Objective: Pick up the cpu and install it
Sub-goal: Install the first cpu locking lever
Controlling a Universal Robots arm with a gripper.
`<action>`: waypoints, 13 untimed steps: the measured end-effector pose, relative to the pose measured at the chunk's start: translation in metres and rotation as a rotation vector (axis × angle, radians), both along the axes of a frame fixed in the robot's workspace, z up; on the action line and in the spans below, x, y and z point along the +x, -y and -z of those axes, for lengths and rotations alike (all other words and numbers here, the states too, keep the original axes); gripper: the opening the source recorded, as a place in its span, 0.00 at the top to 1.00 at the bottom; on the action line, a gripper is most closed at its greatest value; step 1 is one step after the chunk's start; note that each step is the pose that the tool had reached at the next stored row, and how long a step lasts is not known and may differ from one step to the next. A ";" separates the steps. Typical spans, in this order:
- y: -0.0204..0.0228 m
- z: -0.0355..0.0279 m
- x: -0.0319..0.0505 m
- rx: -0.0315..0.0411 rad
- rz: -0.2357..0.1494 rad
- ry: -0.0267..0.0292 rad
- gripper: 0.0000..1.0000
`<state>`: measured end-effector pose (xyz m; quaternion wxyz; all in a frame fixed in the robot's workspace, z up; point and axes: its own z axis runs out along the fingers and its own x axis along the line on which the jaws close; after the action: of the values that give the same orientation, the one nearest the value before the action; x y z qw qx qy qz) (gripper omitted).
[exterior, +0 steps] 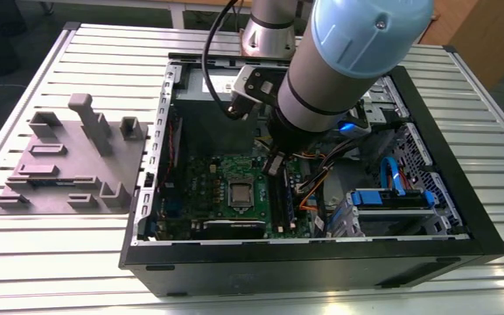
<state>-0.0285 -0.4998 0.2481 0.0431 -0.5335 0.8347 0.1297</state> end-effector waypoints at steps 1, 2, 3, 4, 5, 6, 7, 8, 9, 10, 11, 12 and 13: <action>0.0000 0.0001 -0.0014 0.0002 -0.001 0.0012 0.90; -0.0001 0.0001 -0.0014 0.0004 -0.012 0.0015 0.90; -0.0001 0.0002 -0.0014 0.0005 -0.029 0.0014 0.90; 0.0000 0.0001 -0.0015 0.0003 -0.039 0.0013 0.90; 0.0000 0.0001 -0.0015 0.0003 -0.039 0.0013 0.90; 0.0000 0.0001 -0.0015 0.0006 -0.039 0.0012 0.90; -0.0004 0.0004 -0.0014 0.0012 -0.039 0.0013 0.90; -0.0010 0.0006 -0.0014 0.0021 -0.039 0.0013 0.90; -0.0018 0.0008 -0.0014 0.0028 -0.039 0.0013 0.90; -0.0025 0.0010 -0.0014 0.0037 -0.039 0.0013 0.90; -0.0030 0.0011 -0.0014 0.0041 -0.039 0.0014 0.90; -0.0035 0.0013 -0.0014 0.0042 -0.039 0.0014 0.90; -0.0037 0.0014 -0.0014 0.0044 -0.039 0.0014 0.90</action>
<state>-0.0299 -0.4961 0.2466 0.0424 -0.5495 0.8239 0.1320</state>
